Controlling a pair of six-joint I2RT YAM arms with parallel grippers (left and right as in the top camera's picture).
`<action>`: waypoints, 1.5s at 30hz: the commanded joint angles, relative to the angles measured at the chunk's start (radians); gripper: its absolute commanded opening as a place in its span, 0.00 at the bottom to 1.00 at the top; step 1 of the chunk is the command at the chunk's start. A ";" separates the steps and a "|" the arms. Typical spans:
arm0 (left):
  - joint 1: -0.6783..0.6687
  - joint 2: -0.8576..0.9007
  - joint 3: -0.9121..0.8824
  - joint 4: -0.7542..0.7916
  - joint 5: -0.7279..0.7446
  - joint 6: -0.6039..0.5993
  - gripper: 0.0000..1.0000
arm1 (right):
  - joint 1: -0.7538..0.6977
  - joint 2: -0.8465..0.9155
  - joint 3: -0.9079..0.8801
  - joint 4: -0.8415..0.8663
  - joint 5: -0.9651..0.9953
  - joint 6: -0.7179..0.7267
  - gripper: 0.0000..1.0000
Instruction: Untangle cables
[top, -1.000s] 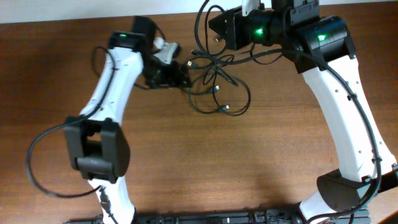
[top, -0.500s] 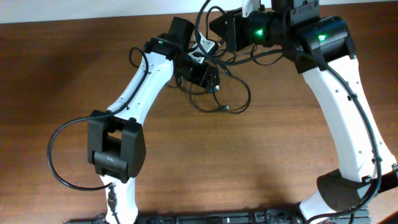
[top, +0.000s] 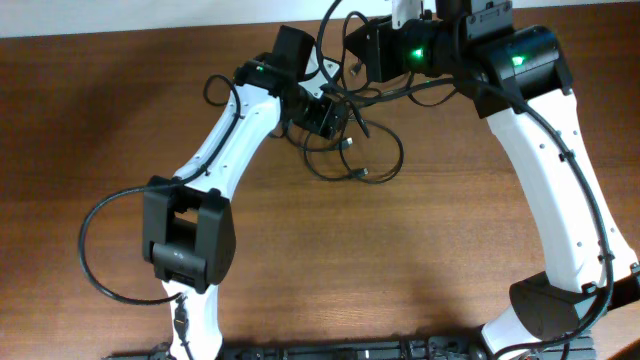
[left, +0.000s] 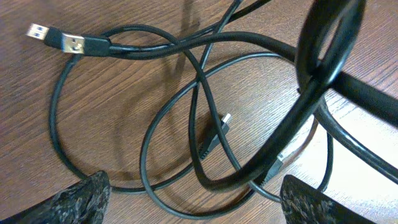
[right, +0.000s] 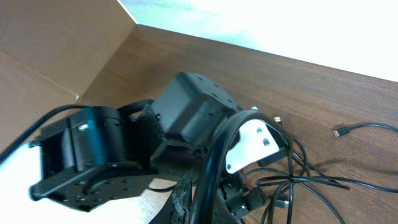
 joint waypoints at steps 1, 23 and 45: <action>-0.034 0.067 0.000 0.004 0.019 -0.003 0.73 | 0.005 -0.039 0.021 0.002 -0.016 -0.011 0.04; 0.298 -0.043 0.002 -0.217 0.016 -0.002 0.00 | -0.235 -0.027 0.016 -0.381 0.670 0.165 0.04; 0.482 -0.042 0.001 -0.315 0.374 0.035 0.00 | -0.565 -0.020 -0.042 -0.486 0.371 0.084 0.04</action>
